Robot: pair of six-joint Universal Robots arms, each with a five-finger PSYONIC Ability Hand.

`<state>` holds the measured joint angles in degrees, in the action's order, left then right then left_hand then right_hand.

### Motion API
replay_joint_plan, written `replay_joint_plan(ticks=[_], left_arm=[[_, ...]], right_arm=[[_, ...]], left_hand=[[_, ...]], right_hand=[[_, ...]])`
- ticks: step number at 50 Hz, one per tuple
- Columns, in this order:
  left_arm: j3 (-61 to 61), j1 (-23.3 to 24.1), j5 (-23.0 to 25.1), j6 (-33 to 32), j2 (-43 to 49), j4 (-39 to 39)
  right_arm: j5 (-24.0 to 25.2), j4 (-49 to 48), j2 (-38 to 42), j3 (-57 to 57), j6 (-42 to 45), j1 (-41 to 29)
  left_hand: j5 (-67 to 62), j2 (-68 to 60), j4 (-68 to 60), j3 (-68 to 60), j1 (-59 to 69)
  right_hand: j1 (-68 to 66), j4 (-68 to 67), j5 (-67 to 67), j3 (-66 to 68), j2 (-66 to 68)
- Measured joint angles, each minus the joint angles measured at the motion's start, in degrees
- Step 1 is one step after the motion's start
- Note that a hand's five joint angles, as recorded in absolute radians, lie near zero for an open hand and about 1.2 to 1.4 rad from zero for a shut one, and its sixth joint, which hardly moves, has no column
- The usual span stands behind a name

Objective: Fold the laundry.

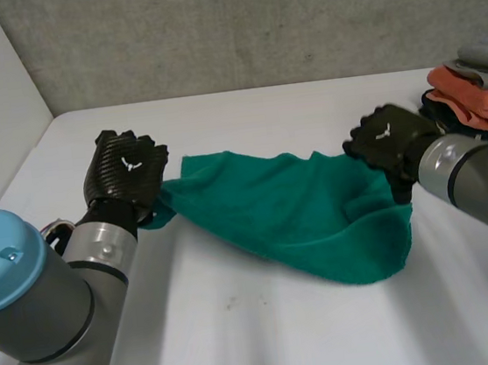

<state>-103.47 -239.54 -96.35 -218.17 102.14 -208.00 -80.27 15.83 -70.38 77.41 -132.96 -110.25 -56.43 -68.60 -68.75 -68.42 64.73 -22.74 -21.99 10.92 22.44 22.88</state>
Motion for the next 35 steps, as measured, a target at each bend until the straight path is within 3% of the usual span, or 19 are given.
replay_joint_plan(ticks=[4,12,16,26,27,28,35], left_arm=[[-0.6,-0.4,0.0,0.2,-1.1,1.8],[-1.5,-1.7,0.0,0.3,-1.3,2.3],[-1.7,-2.0,0.1,0.4,-1.1,2.2],[-1.6,-2.5,0.0,0.5,-1.0,2.1],[-1.6,-2.7,0.0,0.5,-1.0,2.1],[-1.6,-2.8,0.0,0.5,-1.0,2.1],[-1.3,-3.3,-0.1,0.4,-3.3,2.3]], right_arm=[[0.9,0.5,1.2,-2.1,3.7,0.6],[3.9,1.6,9.0,-3.7,20.2,1.5],[4.1,1.8,13.3,-4.4,22.7,1.8],[4.3,1.5,18.8,-5.1,19.4,4.3],[4.6,1.3,19.2,-5.2,17.6,5.0],[4.7,1.2,19.3,-5.2,16.0,5.6],[5.0,-1.2,14.1,-4.8,6.9,8.2]], left_hand=[[0.0,0.0,0.0,0.0,0.0],[0.0,0.0,0.0,0.0,0.0],[0.0,0.0,0.0,0.0,0.0],[0.0,0.0,0.0,0.0,0.0],[0.0,0.0,0.0,0.0,0.0],[0.0,0.0,0.0,0.0,0.0],[0.0,0.0,0.0,0.0,0.0]], right_hand=[[0.0,0.0,-0.2,0.0,0.0],[0.0,-0.1,1.0,0.1,0.0],[-2.9,-3.5,5.1,3.0,0.7],[-20.0,-21.2,22.2,20.8,20.6],[-23.6,-25.3,26.1,24.9,24.7],[-39.6,-42.9,43.4,42.6,42.5],[-39.6,-46.5,44.6,45.5,44.1]])
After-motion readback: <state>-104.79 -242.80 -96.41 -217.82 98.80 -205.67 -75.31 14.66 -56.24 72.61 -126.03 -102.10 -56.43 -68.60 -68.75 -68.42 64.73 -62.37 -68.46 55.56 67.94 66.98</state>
